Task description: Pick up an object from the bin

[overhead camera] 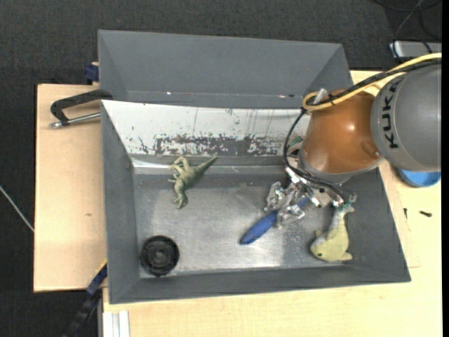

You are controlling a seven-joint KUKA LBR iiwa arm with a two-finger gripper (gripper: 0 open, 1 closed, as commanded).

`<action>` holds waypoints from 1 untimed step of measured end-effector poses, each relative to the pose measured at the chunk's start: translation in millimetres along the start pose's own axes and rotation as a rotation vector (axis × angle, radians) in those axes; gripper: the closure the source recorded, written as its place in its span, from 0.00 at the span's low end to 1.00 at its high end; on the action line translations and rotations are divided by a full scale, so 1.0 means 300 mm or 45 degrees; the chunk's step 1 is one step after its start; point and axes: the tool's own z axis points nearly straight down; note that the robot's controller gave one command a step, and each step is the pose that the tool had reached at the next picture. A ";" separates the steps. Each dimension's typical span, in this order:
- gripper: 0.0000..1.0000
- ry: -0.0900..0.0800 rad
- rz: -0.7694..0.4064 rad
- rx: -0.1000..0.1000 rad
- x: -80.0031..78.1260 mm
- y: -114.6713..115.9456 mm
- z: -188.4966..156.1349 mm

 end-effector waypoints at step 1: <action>1.00 -0.010 -0.063 0.007 -0.018 -0.028 -0.441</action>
Offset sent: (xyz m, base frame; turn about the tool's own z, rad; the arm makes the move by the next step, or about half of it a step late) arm 0.0055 -0.0053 0.1270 -0.0507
